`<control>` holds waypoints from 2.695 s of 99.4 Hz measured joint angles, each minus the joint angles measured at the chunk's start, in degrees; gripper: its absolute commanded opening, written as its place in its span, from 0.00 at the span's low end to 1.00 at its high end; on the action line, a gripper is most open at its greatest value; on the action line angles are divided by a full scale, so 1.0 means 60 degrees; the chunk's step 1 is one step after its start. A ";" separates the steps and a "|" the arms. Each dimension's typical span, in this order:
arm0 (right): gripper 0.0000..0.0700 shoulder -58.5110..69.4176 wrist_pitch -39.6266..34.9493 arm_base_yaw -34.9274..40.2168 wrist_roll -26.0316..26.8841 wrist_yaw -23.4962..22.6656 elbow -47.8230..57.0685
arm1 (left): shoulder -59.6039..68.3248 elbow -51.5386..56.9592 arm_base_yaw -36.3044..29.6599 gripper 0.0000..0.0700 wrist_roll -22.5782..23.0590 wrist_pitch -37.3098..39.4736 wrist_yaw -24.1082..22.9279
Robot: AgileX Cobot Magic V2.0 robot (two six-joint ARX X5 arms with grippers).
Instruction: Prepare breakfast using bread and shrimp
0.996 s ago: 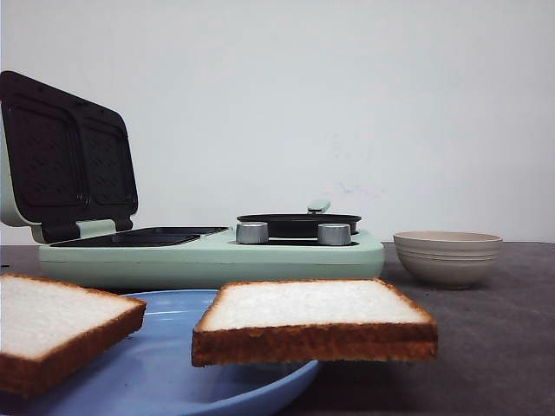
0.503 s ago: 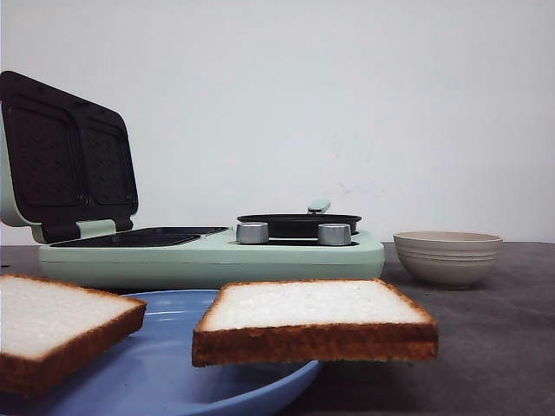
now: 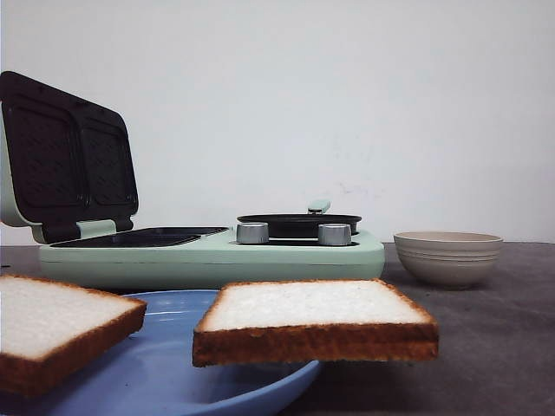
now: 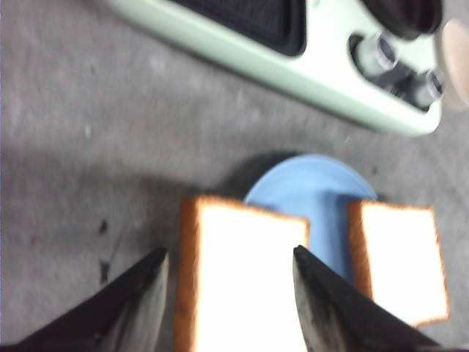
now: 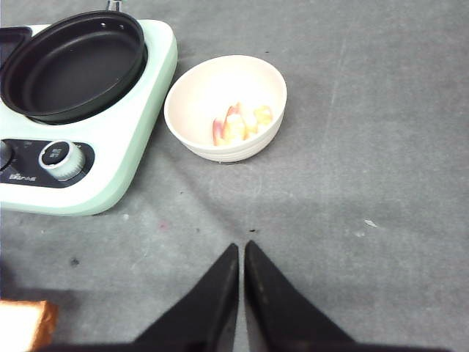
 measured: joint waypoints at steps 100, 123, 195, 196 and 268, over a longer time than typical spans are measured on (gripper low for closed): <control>0.00 0.0000 0.0004 0.0000 -0.0007 -0.0098 0.0000 | 0.0240 -0.1938 -0.1122 0.46 -0.0998 0.1100 0.0430; 0.00 0.0000 0.0004 0.0000 -0.0025 -0.0102 0.0000 | 0.0240 -0.1938 -0.1373 0.42 -0.1002 0.1107 0.0539; 0.00 0.0000 0.0004 0.0000 -0.0029 -0.0270 0.0000 | 0.0237 -0.1938 -0.1373 0.01 -0.1359 0.2306 0.0852; 0.00 0.0000 0.0004 0.0000 -0.0029 -0.0270 -0.0004 | 0.0237 -0.1938 -0.1377 0.01 -0.1395 0.2379 0.0867; 0.00 0.0000 0.0004 0.0000 -0.0029 -0.0270 0.0000 | 0.1220 0.1461 -0.1373 0.01 -0.0841 0.2747 -0.0539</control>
